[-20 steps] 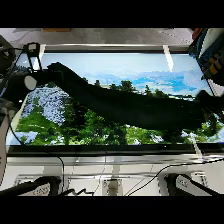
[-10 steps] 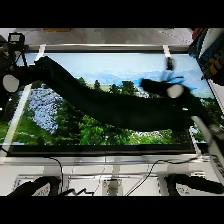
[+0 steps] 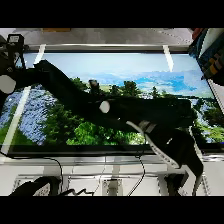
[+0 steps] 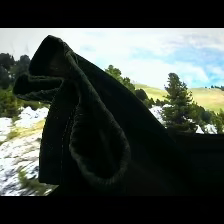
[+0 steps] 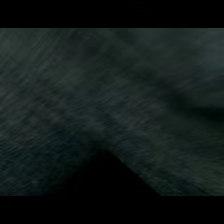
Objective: Fold the clothes and pants, and hang the long-sleeved shirts on hangers.
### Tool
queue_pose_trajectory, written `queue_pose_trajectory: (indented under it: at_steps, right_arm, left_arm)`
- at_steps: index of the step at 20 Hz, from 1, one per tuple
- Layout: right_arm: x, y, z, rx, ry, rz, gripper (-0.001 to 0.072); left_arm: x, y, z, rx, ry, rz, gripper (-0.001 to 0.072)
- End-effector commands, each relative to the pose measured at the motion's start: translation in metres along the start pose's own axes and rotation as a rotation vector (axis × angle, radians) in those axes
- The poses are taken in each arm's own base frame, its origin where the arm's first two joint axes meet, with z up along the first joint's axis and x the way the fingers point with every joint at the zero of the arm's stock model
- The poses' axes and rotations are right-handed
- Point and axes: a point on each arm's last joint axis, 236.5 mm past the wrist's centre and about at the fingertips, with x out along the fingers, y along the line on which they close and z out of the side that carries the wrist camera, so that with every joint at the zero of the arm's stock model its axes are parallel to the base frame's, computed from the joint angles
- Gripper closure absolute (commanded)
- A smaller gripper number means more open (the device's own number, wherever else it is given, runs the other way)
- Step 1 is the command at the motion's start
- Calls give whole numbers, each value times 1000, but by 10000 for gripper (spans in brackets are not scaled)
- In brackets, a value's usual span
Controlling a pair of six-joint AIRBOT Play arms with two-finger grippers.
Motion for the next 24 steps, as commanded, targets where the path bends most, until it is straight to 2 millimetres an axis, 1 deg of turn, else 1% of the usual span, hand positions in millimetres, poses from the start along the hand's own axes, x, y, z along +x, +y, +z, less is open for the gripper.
queue_pose_trajectory:
  at_steps: [1, 2, 3, 4, 5, 6, 7, 8, 9, 10, 11, 13, 15, 16, 17, 18, 19, 20, 21, 22, 23, 24]
  right_arm:
    - [27, 24, -50, -54, 98, 15, 668]
    - [25, 19, -47, -79, 97, -2, 668]
    - [20, 8, -38, -105, 89, -29, 667]
    - [13, -6, -25, -121, 78, -58, 667]
    - [2, -24, -8, -129, 68, -93, 667]
    - [-13, -42, 9, -126, 60, -128, 667]
    - [-32, -66, 29, -116, 53, -172, 667]
    - [-55, -89, 49, -100, 43, -213, 667]
    - [-82, -117, 68, -73, 35, -261, 667]
    - [-112, -144, 85, -40, 28, -309, 667]
    - [-141, -169, 97, -6, 21, -351, 667]
    - [-197, -214, 113, 75, 15, -418, 667]
    - [-243, -254, 115, 163, 20, -472, 667]
    - [-262, -271, 112, 210, 34, -493, 667]
    - [-277, -285, 105, 250, 55, -509, 667]
    - [-289, -296, 98, 287, 77, -522, 667]
    - [-301, -305, 91, 321, 102, -532, 667]
    - [-311, -312, 83, 342, 130, -539, 667]
    - [-320, -316, 74, 329, 170, -539, 667]
    - [-328, -319, 67, 310, 205, -537, 667]
    - [-336, -320, 63, 276, 232, -532, 667]
    - [-346, -319, 63, 227, 244, -528, 667]
  left_arm:
    - [-1, -3, 1, -13, -5, -13, 680]
    - [0, -11, 2, -44, -6, -45, 680]
    - [3, -22, 1, -89, -3, -93, 680]
    - [6, -38, 1, -139, 5, -154, 680]
    - [11, -54, -2, -167, 20, -203, 680]
    - [17, -73, -6, -157, 39, -250, 680]
    - [21, -95, -14, -139, 68, -297, 680]
    - [24, -121, -26, -112, 116, -345, 680]
    - [22, -147, -42, -69, 174, -391, 680]
    - [18, -171, -57, -25, 224, -434, 680]
    - [9, -195, -70, 17, 269, -478, 680]
    - [-5, -233, -89, 87, 318, -547, 680]
    - [-20, -265, -112, 157, 384, -605, 666]
    - [-25, -276, -124, 188, 419, -627, 371]
    - [-29, -286, -135, 209, 448, -644, 13]
    - [-30, -293, -140, 223, 458, -653, -4]
    - [-29, -296, -144, 243, 463, -654, 0]
    - [-27, -292, -145, 268, 460, -640, 4]
    - [-24, -283, -144, 291, 458, -611, 11]
    - [-18, -267, -139, 315, 440, -560, 58]
    - [-11, -249, -130, 329, 410, -506, 194]
    - [-7, -231, -120, 329, 382, -460, 268]
